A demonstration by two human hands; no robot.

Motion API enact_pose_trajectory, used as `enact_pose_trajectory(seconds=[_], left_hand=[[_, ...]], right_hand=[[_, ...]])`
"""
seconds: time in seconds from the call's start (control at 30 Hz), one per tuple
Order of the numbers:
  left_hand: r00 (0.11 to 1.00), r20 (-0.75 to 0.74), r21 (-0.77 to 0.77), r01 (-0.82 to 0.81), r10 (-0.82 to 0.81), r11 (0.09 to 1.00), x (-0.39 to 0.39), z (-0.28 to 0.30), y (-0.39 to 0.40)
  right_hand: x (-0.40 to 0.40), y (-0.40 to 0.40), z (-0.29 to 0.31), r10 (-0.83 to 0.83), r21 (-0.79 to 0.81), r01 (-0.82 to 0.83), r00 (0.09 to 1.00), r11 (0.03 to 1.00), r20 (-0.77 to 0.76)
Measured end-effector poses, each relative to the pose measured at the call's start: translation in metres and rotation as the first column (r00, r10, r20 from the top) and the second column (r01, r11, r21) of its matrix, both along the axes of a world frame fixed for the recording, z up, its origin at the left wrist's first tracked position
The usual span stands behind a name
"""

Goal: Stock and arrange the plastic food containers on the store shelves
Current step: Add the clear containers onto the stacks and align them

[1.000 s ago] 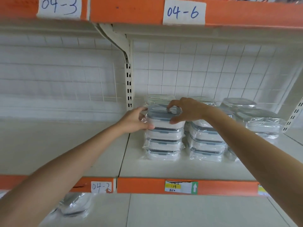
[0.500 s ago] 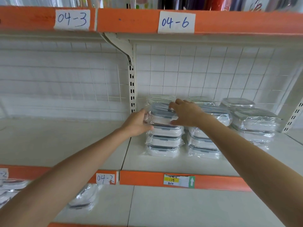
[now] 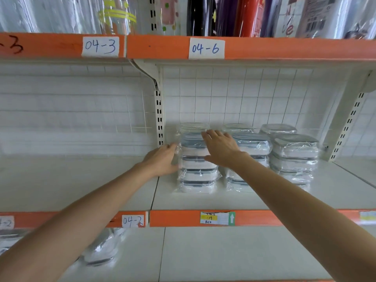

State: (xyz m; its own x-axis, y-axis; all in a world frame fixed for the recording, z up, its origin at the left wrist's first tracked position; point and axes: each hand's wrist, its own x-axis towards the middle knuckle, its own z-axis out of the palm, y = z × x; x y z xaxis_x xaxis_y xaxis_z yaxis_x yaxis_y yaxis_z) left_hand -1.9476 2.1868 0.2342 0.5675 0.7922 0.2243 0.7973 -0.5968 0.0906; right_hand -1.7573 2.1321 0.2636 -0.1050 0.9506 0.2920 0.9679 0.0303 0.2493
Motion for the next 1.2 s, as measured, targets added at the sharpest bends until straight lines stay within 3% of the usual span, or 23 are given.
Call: enact_pose_trajectory(seconds=[0.17, 0.3, 0.5, 0.73, 0.93, 1.03, 1.2], left_hand=[[0.993, -0.110, 0.016, 0.035, -0.033, 0.999, -0.038, -0.003, -0.012], [0.979, -0.197, 0.018, 0.050, -0.045, 0.999, -0.086, -0.010, -0.026], [0.966, -0.250, 0.041, -0.054, 0.063, 0.998, -0.177, -0.024, -0.046], [0.966, -0.202, 0.007, -0.165, 0.163, 0.986, -0.262, -0.048, -0.073], [0.955, -0.253, -0.093, -0.182, 0.153, 0.979, -0.311, -0.093, -0.097], [0.949, -0.280, -0.103, -0.179, 0.145, 0.978, -0.330, -0.118, -0.104], [0.937, -0.321, -0.260, -0.224, 0.134, 0.939, -0.344, -0.173, -0.110]], right_hand=[[-0.042, -0.017, 0.003, 0.104, 0.061, -0.103, 0.994, 0.993, -0.024], [-0.095, -0.023, -0.009, 0.186, -0.076, -0.191, 0.980, 0.979, -0.077], [-0.169, -0.034, -0.038, 0.258, -0.303, -0.283, 0.959, 0.910, -0.120], [-0.238, -0.044, -0.061, 0.341, -0.330, -0.390, 0.919, 0.860, -0.198], [-0.287, -0.052, -0.108, 0.354, -0.435, -0.459, 0.885, 0.774, -0.304], [-0.305, -0.056, -0.142, 0.305, -0.474, -0.460, 0.878, 0.751, -0.369], [-0.326, -0.074, -0.216, 0.209, -0.570, -0.408, 0.900, 0.713, -0.383]])
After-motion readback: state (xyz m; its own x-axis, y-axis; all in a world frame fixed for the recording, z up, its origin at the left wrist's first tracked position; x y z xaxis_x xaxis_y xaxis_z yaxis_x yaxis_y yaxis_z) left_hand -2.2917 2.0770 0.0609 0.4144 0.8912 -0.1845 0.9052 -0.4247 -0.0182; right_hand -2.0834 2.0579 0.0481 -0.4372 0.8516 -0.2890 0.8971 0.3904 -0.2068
